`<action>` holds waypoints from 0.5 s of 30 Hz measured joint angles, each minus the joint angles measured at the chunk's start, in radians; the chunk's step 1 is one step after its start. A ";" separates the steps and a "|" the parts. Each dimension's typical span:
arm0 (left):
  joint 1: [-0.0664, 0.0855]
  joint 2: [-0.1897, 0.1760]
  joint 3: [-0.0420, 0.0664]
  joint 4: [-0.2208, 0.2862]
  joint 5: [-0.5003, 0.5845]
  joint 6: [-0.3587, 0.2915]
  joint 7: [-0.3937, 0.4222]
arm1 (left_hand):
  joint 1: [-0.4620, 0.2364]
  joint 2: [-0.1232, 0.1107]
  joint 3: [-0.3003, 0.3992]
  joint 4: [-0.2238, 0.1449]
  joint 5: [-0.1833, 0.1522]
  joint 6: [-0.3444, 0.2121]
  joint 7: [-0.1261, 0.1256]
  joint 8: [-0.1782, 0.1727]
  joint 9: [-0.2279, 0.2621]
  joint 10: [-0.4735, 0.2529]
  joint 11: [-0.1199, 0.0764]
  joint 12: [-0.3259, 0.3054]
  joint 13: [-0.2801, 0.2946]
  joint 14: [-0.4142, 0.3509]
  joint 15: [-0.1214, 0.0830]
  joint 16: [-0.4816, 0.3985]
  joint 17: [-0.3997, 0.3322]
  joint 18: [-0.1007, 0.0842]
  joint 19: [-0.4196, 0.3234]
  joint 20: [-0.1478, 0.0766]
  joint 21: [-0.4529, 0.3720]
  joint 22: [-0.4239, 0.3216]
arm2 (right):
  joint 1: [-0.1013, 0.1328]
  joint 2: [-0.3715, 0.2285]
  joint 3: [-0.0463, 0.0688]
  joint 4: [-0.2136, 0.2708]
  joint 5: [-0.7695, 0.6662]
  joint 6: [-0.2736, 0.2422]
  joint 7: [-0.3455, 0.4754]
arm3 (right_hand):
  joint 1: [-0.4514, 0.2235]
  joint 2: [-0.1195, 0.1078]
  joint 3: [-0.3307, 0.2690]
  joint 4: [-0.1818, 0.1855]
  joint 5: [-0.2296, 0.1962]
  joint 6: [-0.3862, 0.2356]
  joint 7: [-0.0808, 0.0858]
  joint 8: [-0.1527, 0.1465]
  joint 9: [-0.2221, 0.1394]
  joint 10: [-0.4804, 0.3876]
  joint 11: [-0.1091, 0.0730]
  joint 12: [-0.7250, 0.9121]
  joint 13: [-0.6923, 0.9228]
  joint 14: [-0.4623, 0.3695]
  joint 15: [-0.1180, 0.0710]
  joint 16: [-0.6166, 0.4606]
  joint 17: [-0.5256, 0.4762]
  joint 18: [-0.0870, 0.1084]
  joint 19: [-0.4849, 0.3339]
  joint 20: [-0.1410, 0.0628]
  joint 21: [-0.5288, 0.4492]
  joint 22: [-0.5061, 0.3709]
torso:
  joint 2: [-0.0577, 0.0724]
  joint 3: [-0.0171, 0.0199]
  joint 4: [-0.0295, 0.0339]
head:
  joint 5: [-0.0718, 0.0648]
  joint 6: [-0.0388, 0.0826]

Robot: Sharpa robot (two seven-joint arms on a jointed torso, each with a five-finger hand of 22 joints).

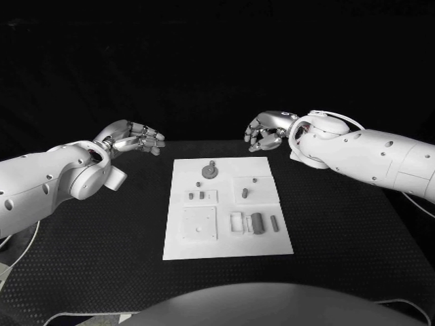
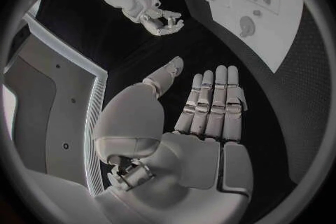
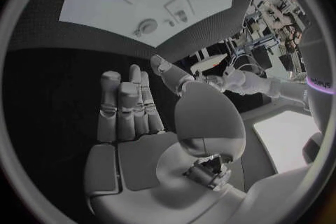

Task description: Assemble the parts on the task board

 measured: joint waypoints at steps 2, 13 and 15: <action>0.000 0.001 0.000 0.011 0.009 0.000 0.000 | 0.000 0.000 -0.004 -0.002 0.000 0.003 0.003 0.005 0.001 0.014 0.003 0.000 -0.004 0.016 -0.005 0.000 0.006 0.015 0.013 -0.003 0.000 -0.006 | 0.000 0.000 -0.017 0.010 -0.044 0.022 -0.020 | -0.002 -0.002 -0.001 0.001 0.000 0.000 0.000 0.000 0.000 0.009 -0.002 -0.005 -0.003 0.001 -0.001 0.000 0.000 0.000 0.000 0.000 0.000 0.000 | -0.002 -0.0001 0.0003 | 0.000 0.000; 0.000 0.004 -0.001 0.033 0.046 -0.004 0.000 | 0.000 0.000 -0.009 -0.002 0.000 0.007 0.015 0.010 0.001 0.035 0.014 -0.002 -0.011 0.027 -0.005 -0.012 0.013 0.015 0.024 -0.003 0.005 -0.015 | -0.018 0.023 -0.042 -0.020 -0.160 0.073 -0.113 | -0.016 -0.016 -0.004 0.004 0.000 0.000 0.000 -0.003 -0.015 0.025 -0.004 -0.057 -0.027 0.009 0.002 0.000 -0.005 -0.001 0.005 0.002 -0.007 0.000 | -0.004 -0.0013 -0.0006 | -0.001 0.000; 0.000 0.005 -0.001 0.037 0.053 -0.006 0.000 | 0.000 0.000 -0.009 -0.002 0.000 0.005 0.017 0.010 0.000 0.035 0.014 -0.005 -0.015 0.025 -0.003 -0.023 0.013 0.015 0.021 0.000 0.005 -0.020 | -0.024 0.033 -0.042 -0.041 -0.169 0.073 -0.124 | -0.016 -0.016 -0.004 0.004 0.000 -0.016 -0.006 -0.012 -0.023 0.013 0.008 -0.078 -0.039 0.008 0.006 0.000 -0.006 -0.001 0.005 0.002 -0.008 0.000 | -0.003 -0.0013 -0.0006 | -0.003 0.000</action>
